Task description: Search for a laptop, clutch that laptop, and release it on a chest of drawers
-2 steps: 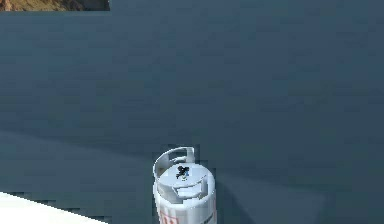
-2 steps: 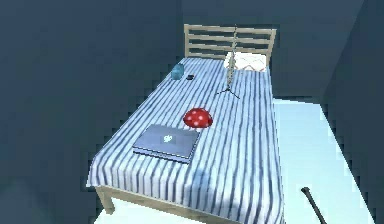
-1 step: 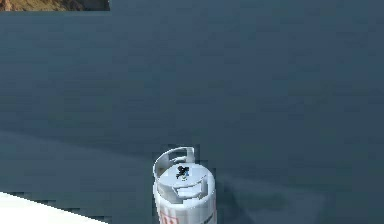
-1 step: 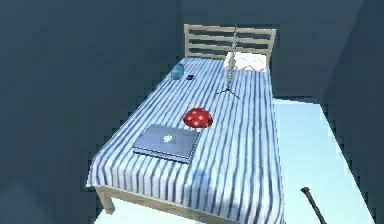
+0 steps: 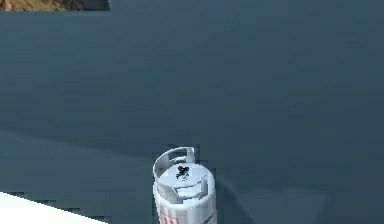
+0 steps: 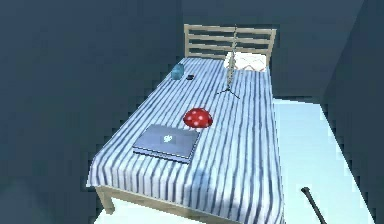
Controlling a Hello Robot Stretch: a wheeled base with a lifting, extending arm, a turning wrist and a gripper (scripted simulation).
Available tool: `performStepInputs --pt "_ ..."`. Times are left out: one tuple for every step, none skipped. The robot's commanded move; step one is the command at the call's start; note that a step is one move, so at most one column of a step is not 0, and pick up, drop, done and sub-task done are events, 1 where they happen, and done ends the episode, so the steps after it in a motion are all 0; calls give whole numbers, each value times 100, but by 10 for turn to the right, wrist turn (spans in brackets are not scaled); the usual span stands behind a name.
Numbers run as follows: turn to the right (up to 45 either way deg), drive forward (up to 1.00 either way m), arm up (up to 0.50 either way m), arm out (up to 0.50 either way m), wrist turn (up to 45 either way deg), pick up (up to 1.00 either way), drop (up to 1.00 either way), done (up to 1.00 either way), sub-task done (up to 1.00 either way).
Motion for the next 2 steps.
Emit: performStepInputs --pt "0 0 0 48 0 0 0 0 0" --pt "0 0 0 0 450 0 0 0 0"
